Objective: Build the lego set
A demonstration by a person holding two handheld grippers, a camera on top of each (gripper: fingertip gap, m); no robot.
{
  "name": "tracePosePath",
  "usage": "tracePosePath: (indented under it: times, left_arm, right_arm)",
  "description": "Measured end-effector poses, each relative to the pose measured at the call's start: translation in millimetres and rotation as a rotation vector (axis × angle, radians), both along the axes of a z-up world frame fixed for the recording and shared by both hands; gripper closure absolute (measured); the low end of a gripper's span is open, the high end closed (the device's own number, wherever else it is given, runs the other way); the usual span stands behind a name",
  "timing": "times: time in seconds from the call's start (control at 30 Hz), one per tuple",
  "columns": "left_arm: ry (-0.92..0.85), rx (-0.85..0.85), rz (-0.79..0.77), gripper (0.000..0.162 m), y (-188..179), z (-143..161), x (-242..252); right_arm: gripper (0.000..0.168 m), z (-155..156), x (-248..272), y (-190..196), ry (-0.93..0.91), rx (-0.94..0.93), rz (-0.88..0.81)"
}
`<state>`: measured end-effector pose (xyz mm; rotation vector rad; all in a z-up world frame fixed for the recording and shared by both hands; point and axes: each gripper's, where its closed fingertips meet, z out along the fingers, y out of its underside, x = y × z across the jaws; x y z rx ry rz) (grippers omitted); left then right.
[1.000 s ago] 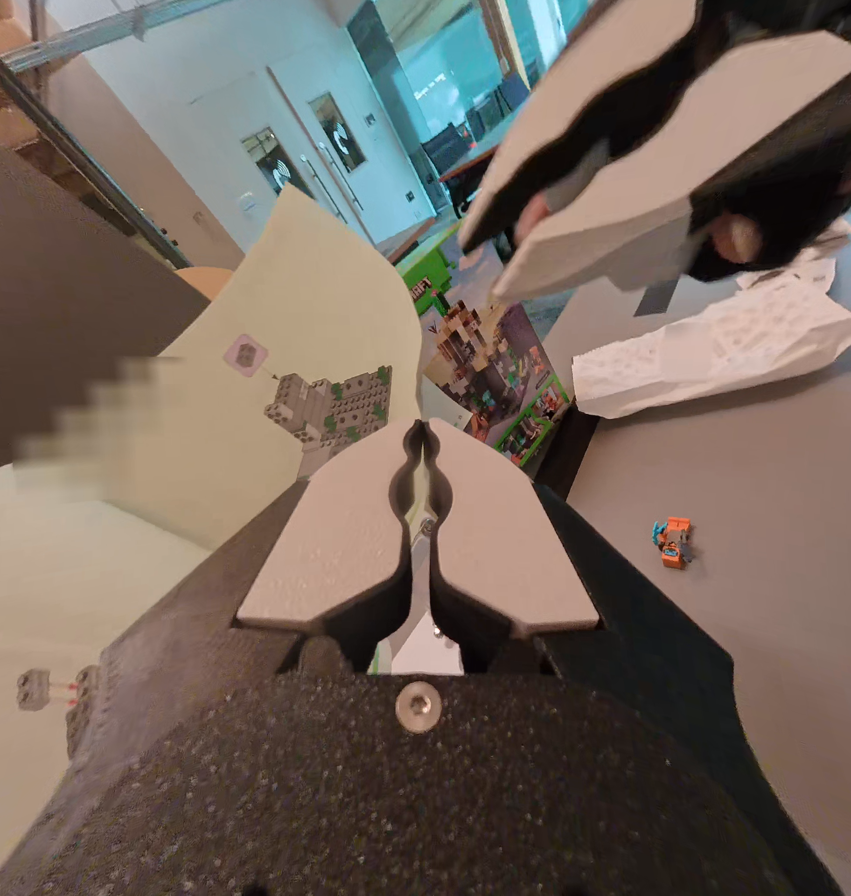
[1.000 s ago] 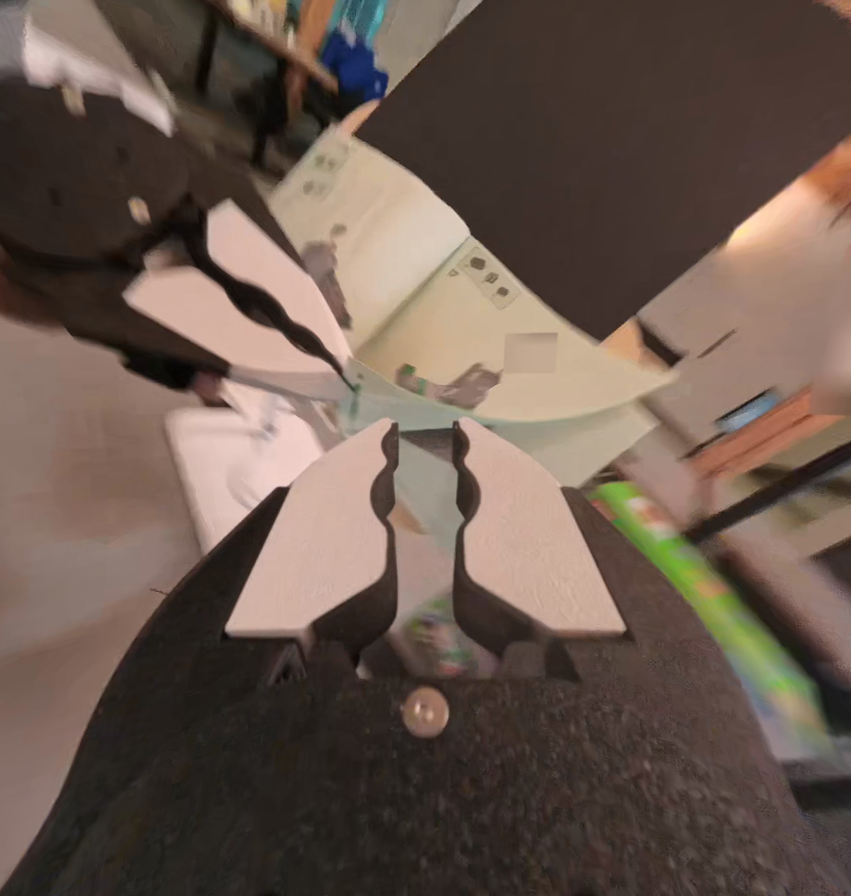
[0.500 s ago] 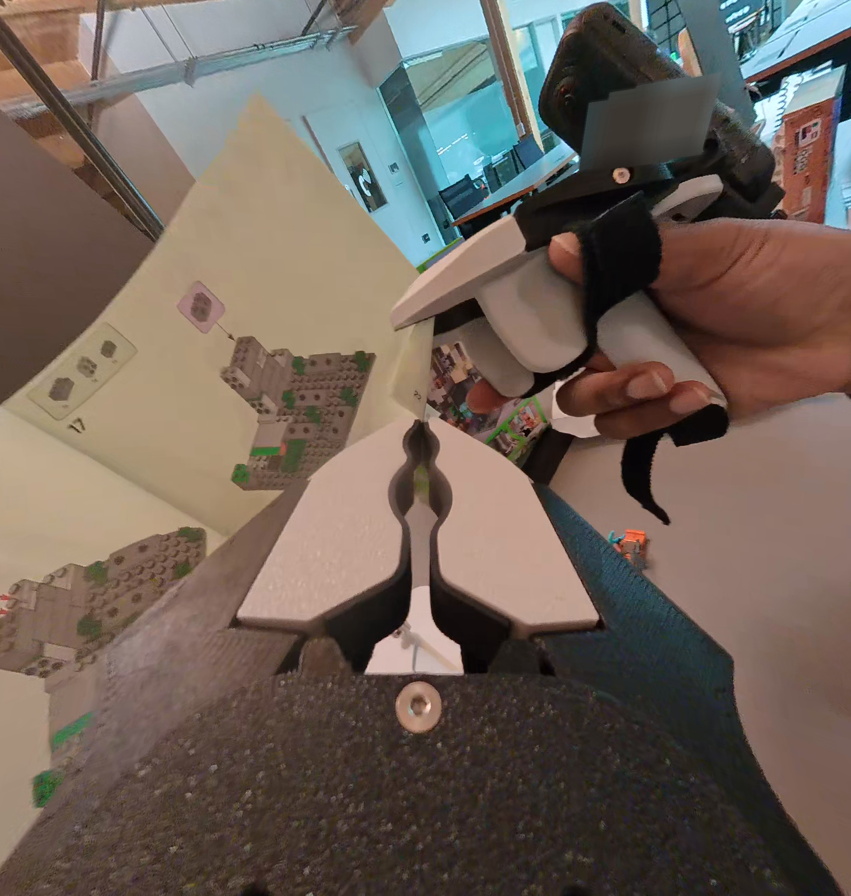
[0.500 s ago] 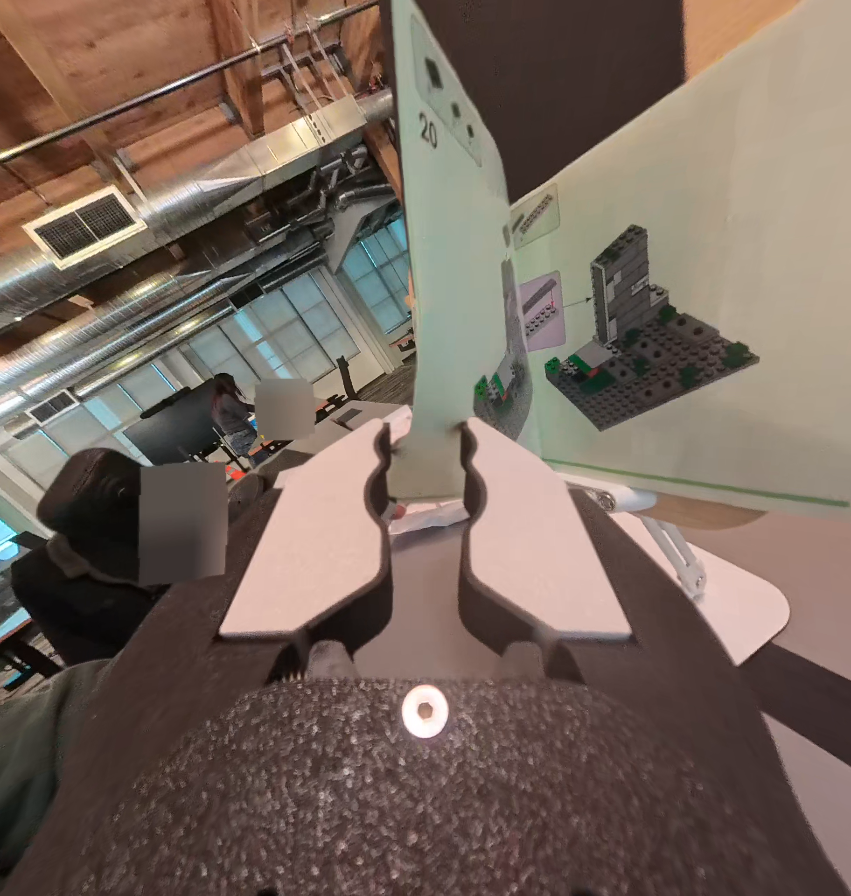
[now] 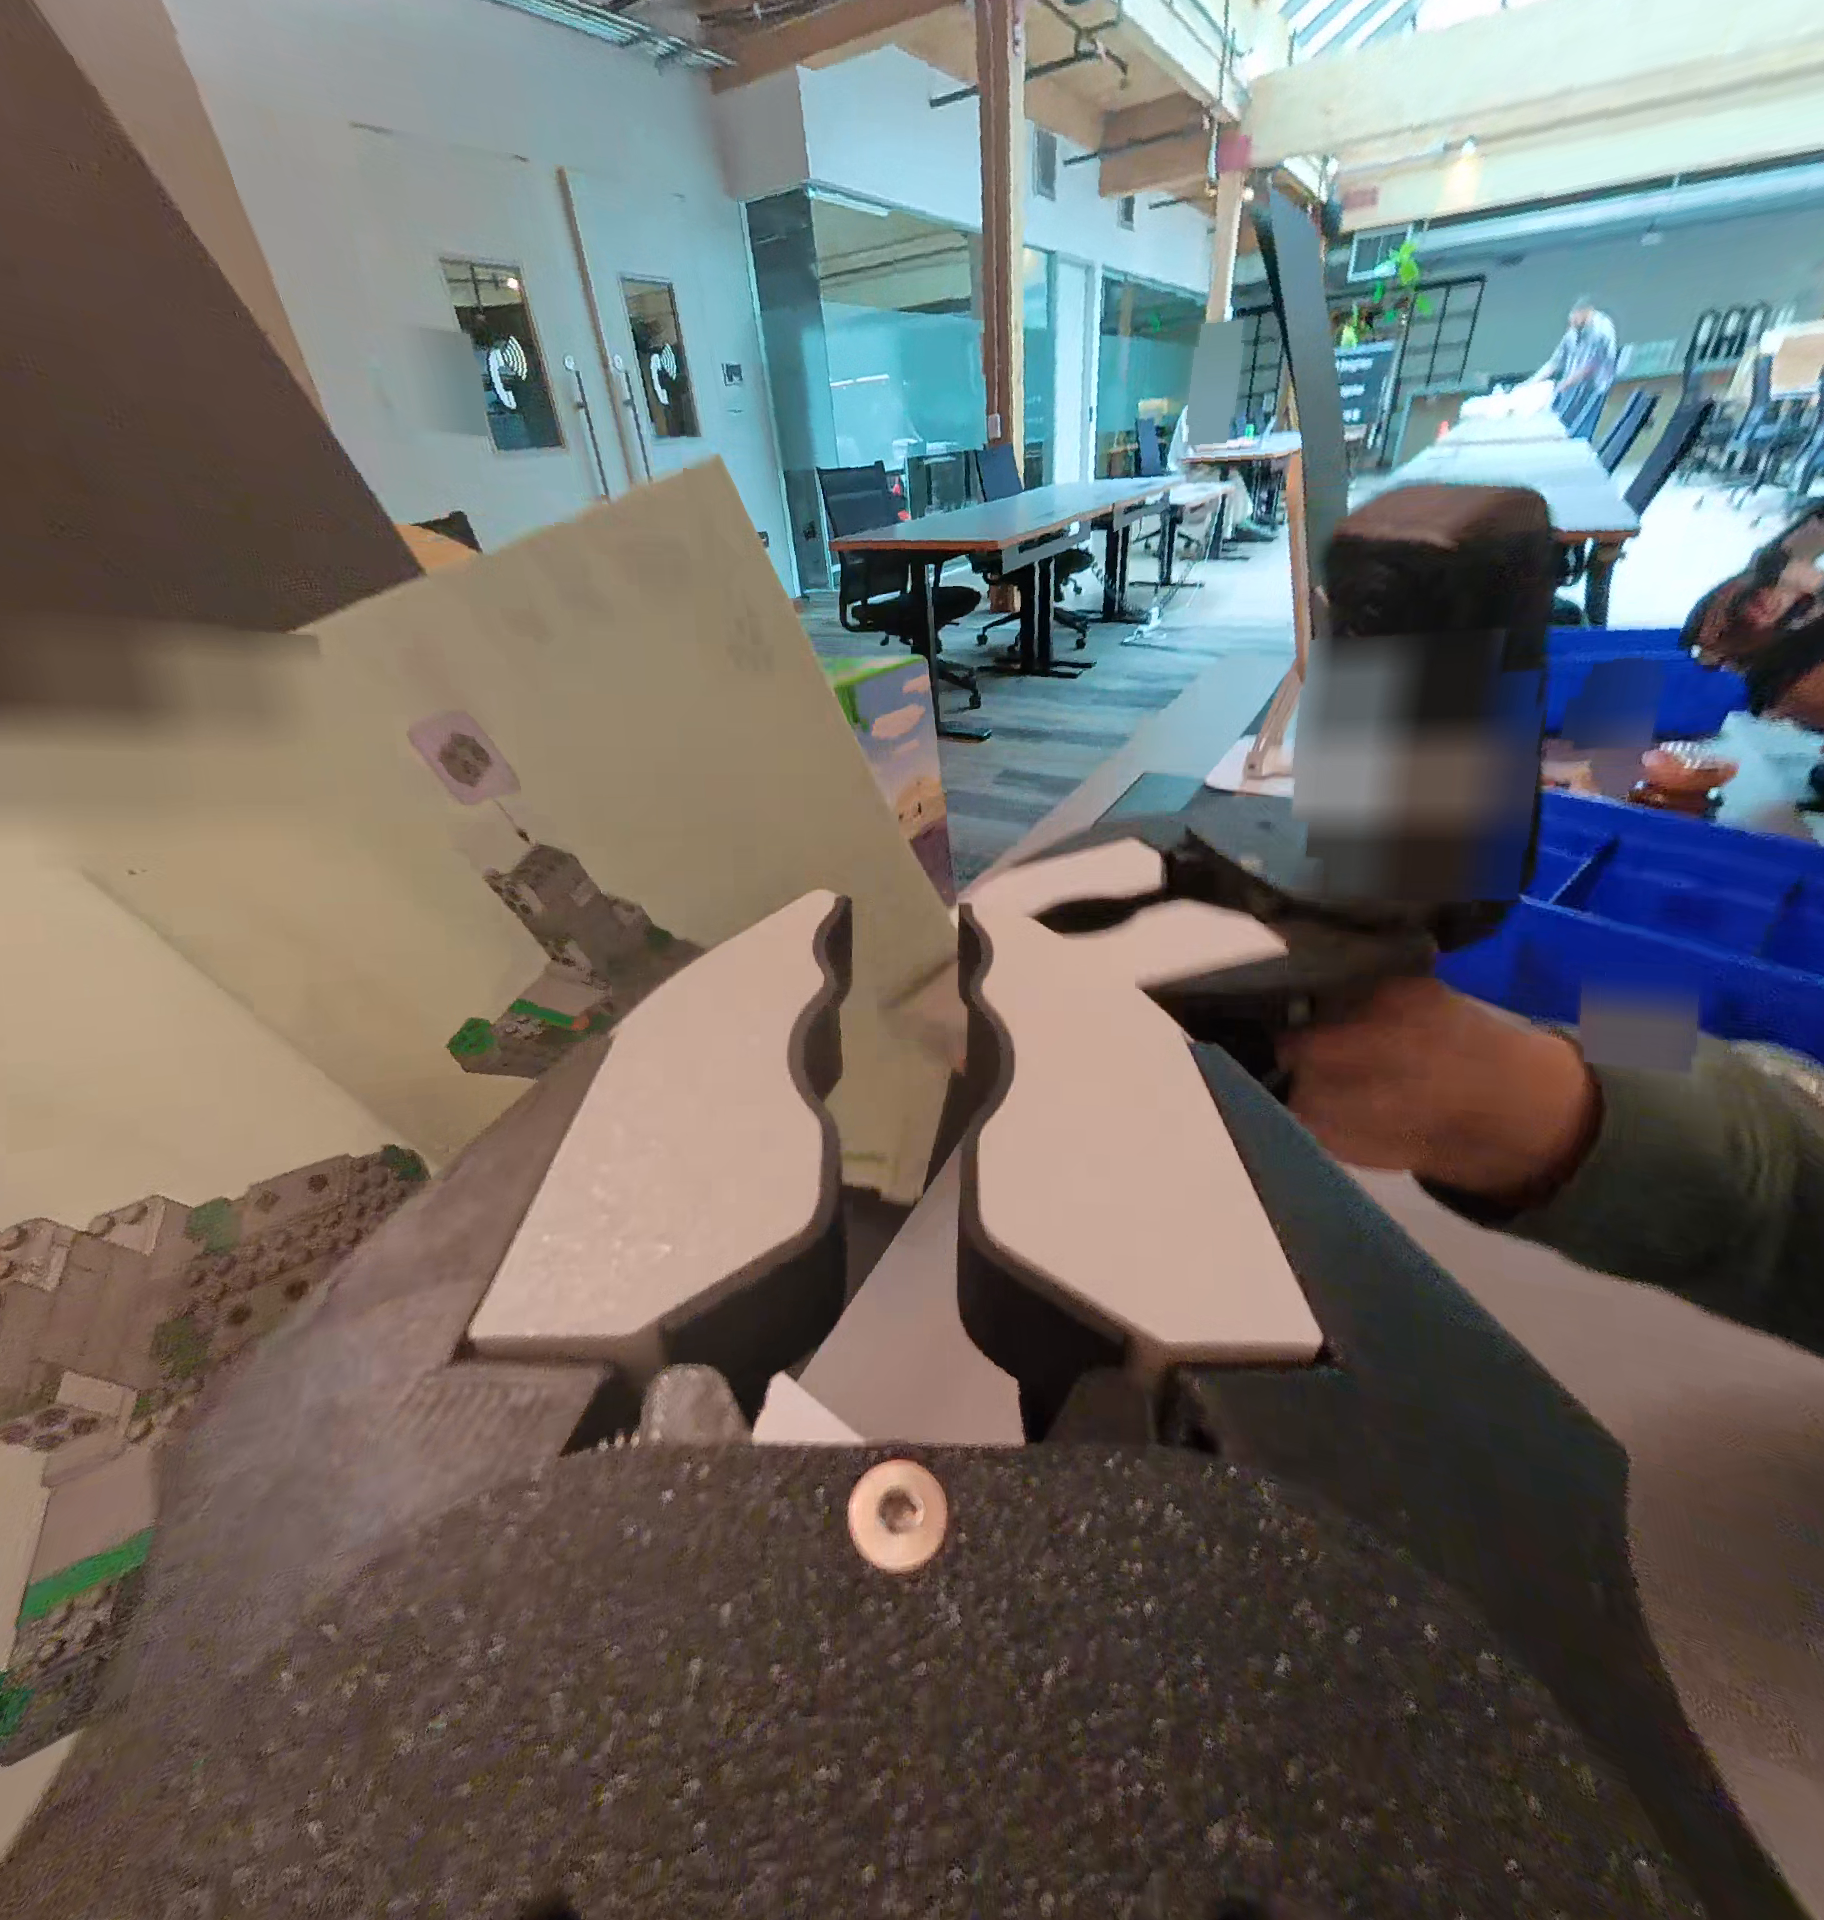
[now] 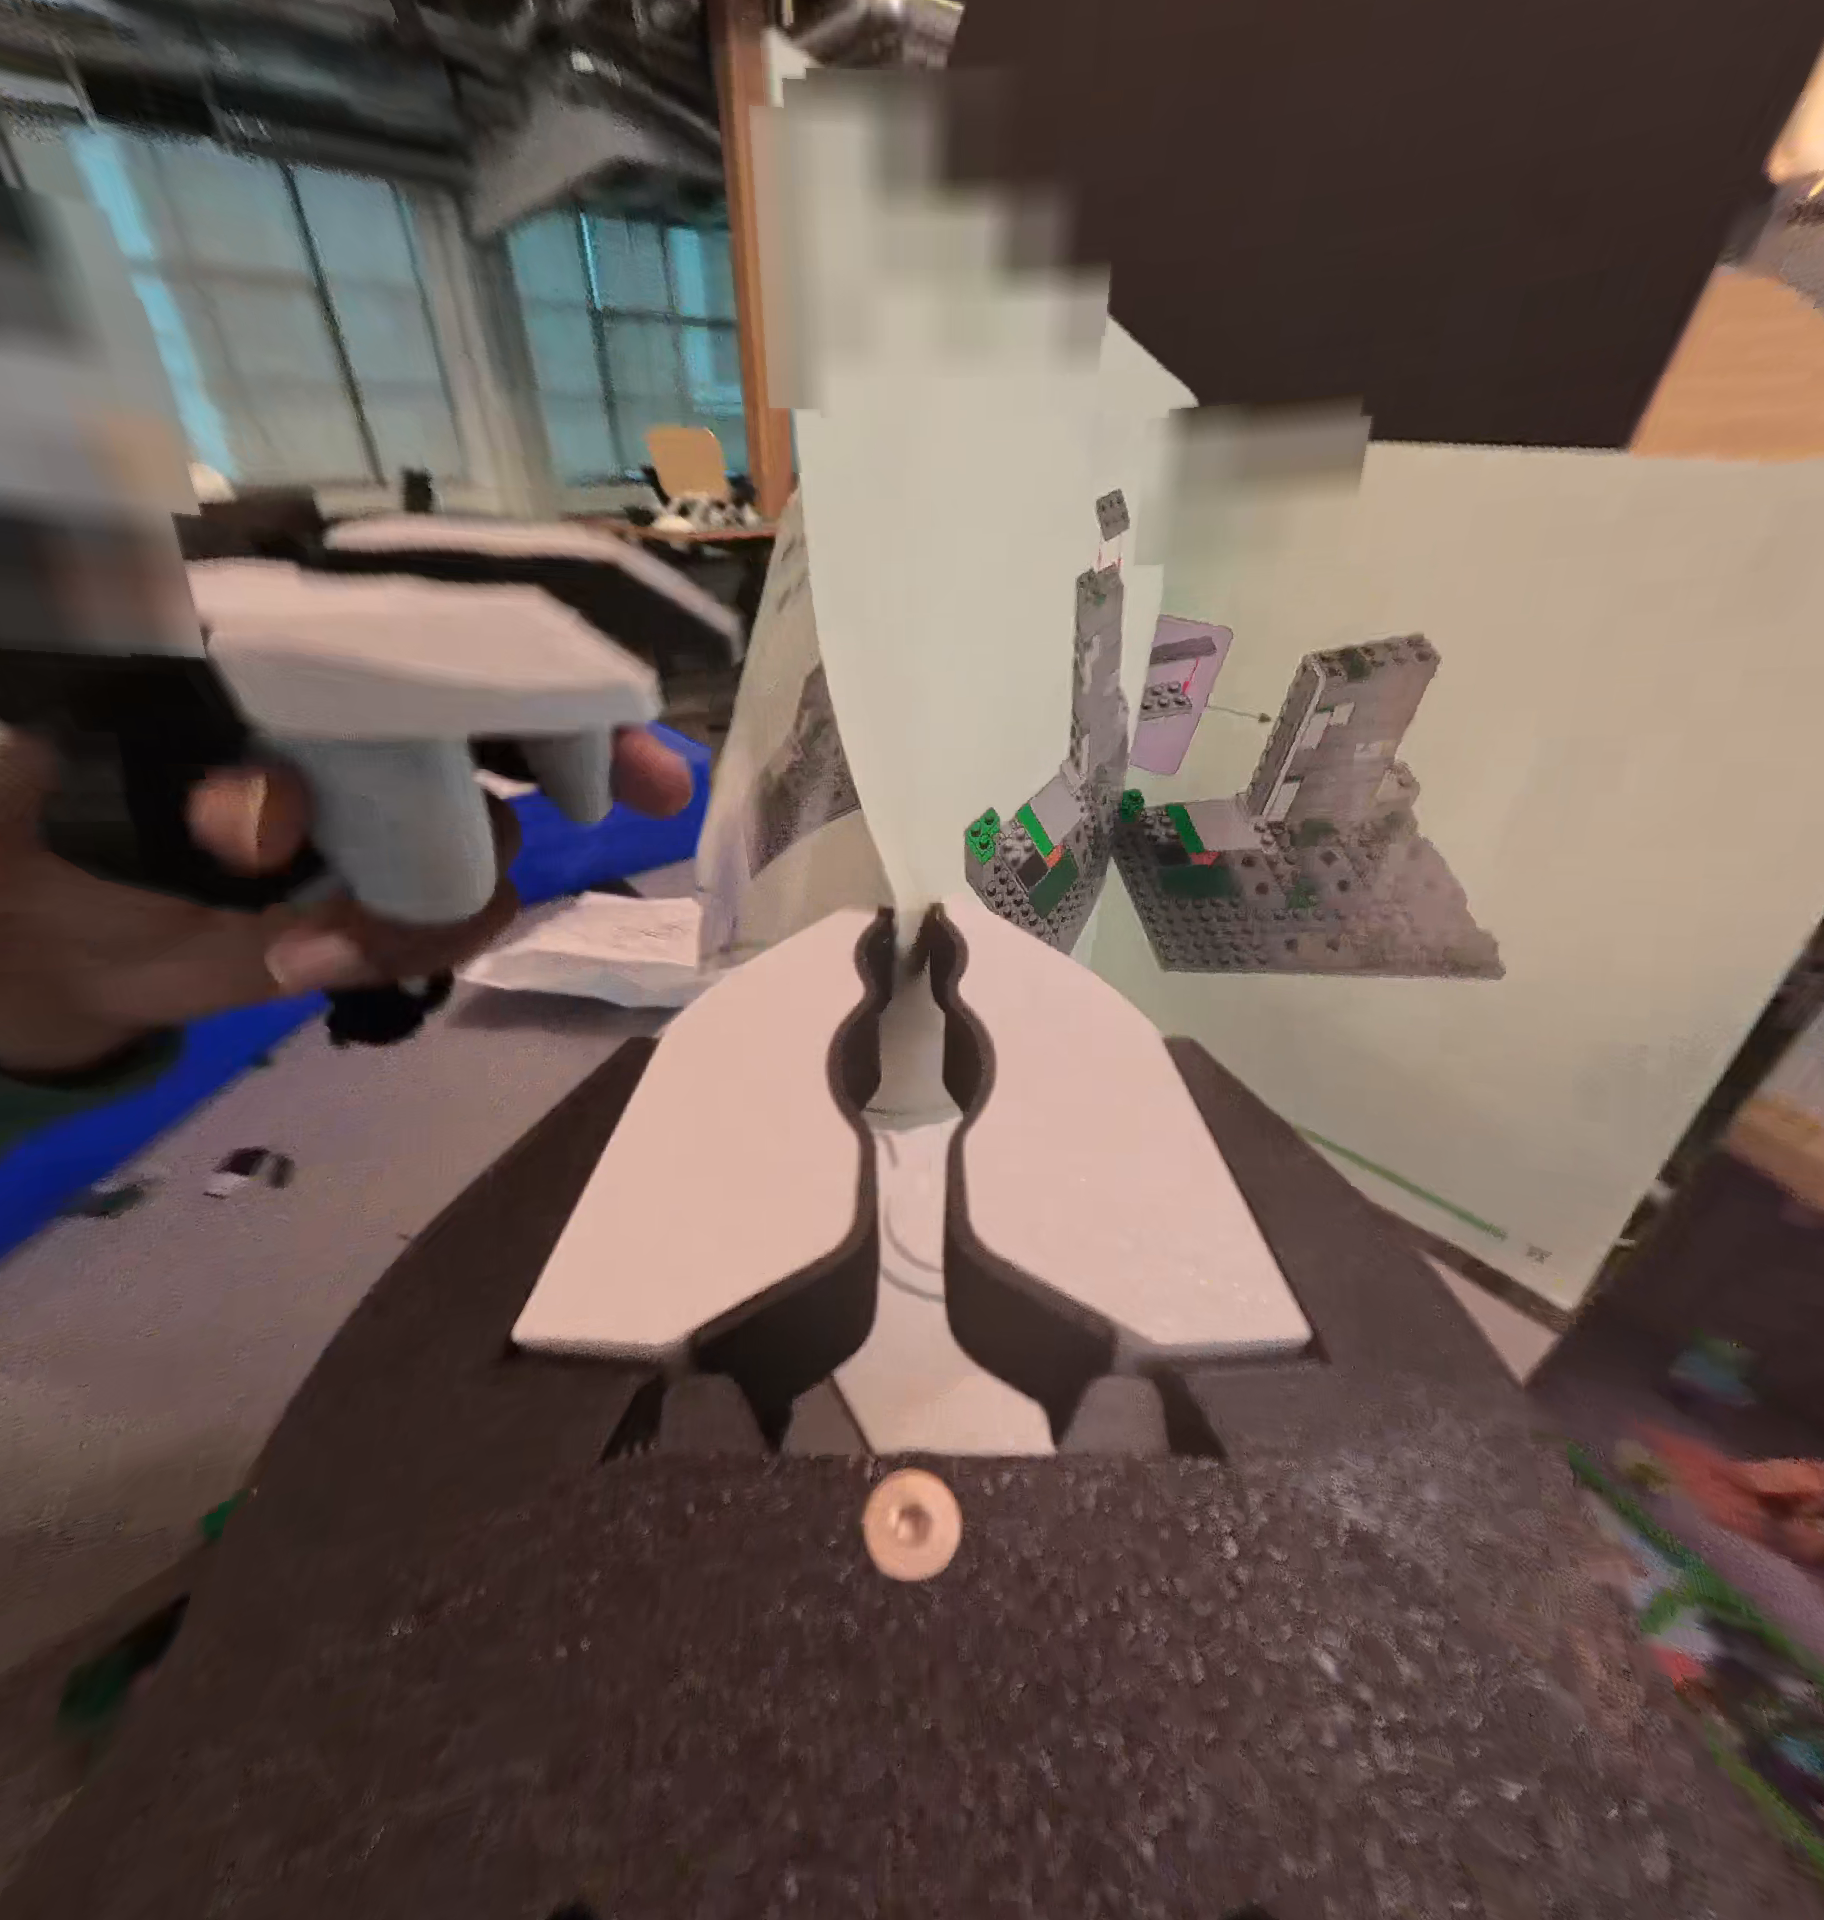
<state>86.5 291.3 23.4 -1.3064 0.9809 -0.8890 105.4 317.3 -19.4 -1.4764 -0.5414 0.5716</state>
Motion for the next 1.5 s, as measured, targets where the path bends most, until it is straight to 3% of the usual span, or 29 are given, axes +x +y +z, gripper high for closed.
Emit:
tracePosePath:
  times: [0.23, 0.77, 0.93, 1.07, 1.2, 1.37, 1.47, 1.5]
  left_arm:
    - [-0.031, -0.031, 0.061, 0.147, 18, 3, -2]
    - [-0.041, -0.041, -0.011, 0.162, 21, -6, -3]
    - [-0.015, -0.044, 0.012, 0.162, 30, -11, -5]
    - [0.000, -0.051, -0.007, 0.162, 28, -15, -3]
    - [0.030, -0.033, -0.032, 0.162, 23, -20, 2]
    - [0.053, -0.003, -0.043, 0.162, 20, -24, 7]
    - [0.050, 0.003, -0.039, 0.162, 21, -22, 8]
    - [0.049, 0.004, -0.041, 0.162, 21, -21, 7]
  right_arm:
    - [0.162, -4, -16, -1, -0.159, 0.087, -0.068]
    - [0.154, -2, -17, -7, 0.027, -0.020, 0.124]
    - [0.151, 0, -11, -2, 0.004, -0.007, 0.081]
    - [0.134, 4, 0, 7, -0.046, 0.022, 0.010]
    - [0.124, 19, -5, 4, -0.075, 0.086, 0.048]
    - [0.125, 53, -12, 2, 0.012, 0.100, 0.167]
    - [0.142, 58, -15, 8, 0.007, 0.090, 0.199]
    - [0.154, 57, -15, 10, 0.001, 0.089, 0.203]
